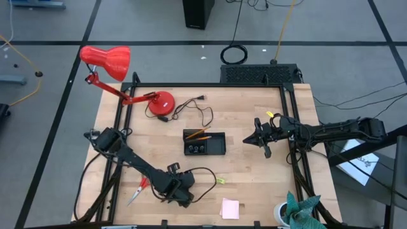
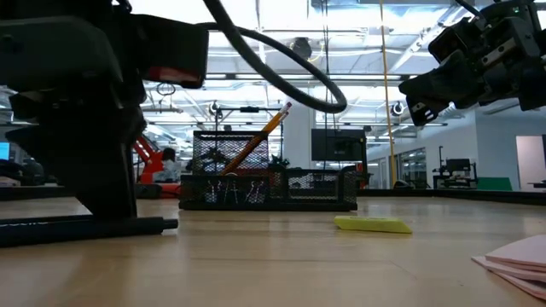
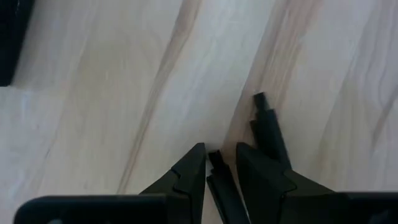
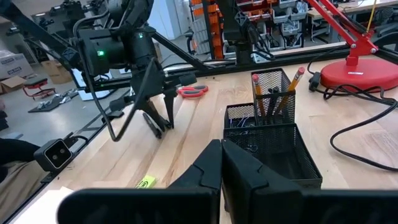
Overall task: Pick and place office supplies into organizer
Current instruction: Put the black pen into the desk organizer
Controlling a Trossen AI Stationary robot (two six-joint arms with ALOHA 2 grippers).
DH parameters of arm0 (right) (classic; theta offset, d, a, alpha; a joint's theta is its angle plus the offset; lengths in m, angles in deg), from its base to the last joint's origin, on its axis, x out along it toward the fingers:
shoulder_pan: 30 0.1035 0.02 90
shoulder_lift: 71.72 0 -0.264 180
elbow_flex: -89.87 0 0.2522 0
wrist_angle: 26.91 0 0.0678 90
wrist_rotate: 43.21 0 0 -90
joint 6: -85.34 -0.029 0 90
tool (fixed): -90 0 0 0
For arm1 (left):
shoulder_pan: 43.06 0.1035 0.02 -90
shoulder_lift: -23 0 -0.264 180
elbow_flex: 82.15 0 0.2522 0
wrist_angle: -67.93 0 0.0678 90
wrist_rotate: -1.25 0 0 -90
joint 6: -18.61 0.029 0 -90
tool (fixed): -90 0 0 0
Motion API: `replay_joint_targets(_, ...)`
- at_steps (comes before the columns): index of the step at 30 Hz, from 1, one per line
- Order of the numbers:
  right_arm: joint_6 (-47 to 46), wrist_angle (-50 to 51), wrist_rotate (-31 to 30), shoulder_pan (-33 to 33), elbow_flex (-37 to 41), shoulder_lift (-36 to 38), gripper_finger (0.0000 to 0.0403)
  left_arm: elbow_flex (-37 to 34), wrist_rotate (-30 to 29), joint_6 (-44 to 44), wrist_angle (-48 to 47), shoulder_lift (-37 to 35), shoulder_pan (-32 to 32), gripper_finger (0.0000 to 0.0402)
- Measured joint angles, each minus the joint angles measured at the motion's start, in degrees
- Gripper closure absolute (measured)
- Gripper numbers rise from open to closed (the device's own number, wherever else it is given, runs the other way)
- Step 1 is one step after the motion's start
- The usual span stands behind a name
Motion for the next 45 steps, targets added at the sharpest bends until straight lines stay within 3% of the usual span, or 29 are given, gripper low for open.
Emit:
replay_joint_targets(14, 0.0, -0.13, 0.0, -0.01, 0.0, 0.0, 0.0399, -0.21, 1.25, -0.16, -0.75, -0.42, -0.15, 0.0305)
replay_joint_targets(27, 0.0, -0.09, 0.0, 0.0, 0.0, 0.0, 0.0399, -0.46, 5.33, -8.83, -3.69, -2.17, -2.04, 0.0305)
replay_joint_targets(34, -0.22, -0.09, 0.01, -0.01, 0.0, 0.0, 0.0399, -0.46, 5.25, -9.17, -3.3, -2.21, -2.39, 0.0306)
replay_joint_targets(41, -0.28, -0.11, 0.0, 0.0, 0.0, 0.0, 0.0399, -0.24, 4.64, -5.24, -2.08, -1.45, -2.35, 0.0385)
replay_joint_targets(45, -0.3, -0.15, 0.02, 0.0, 0.0, 0.0, 0.0399, -0.24, 2.91, -1.93, -0.07, -1.31, -2.26, 0.0375)
